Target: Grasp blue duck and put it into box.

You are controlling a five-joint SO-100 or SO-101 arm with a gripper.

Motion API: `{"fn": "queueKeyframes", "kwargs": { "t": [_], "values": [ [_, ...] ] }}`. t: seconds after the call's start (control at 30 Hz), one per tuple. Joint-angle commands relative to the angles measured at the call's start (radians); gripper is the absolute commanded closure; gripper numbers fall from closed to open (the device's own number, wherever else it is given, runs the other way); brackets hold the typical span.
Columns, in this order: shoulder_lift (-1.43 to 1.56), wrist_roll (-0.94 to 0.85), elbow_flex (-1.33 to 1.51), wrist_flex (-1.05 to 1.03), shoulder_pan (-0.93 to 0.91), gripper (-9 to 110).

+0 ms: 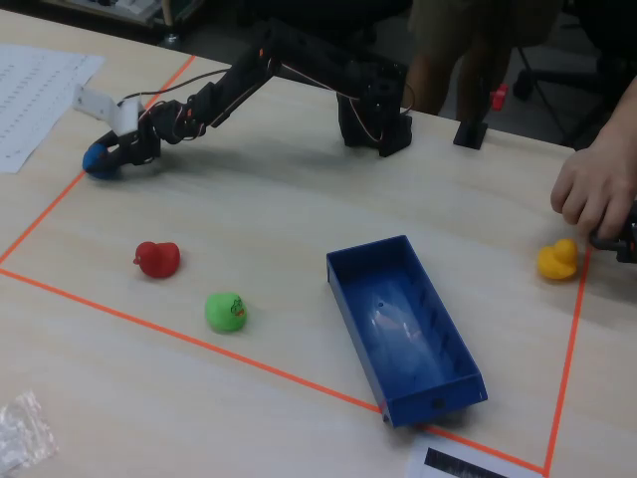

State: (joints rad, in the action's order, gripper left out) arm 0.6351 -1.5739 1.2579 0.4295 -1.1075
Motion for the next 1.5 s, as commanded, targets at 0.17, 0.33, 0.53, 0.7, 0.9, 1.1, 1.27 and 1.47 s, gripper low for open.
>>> {"fn": "queueKeyframes", "kwargs": {
  "t": [0.17,0.33,0.53,0.7,0.9,1.1,1.27,1.47],
  "values": [
    [0.077,-0.011,0.014,-0.049,-0.005,101],
    [0.249,0.167,0.037,-0.249,0.006,101],
    [0.578,0.433,-0.077,-0.904,0.103,101],
    [0.808,0.552,-0.137,-1.285,0.275,101],
    [1.045,0.712,-0.138,-1.598,0.572,101],
    [1.066,0.907,-0.216,-1.821,0.959,101],
    [0.916,1.003,-0.327,-1.822,1.149,101],
    [0.678,1.083,-0.443,-1.770,1.259,101]
  ]
}}
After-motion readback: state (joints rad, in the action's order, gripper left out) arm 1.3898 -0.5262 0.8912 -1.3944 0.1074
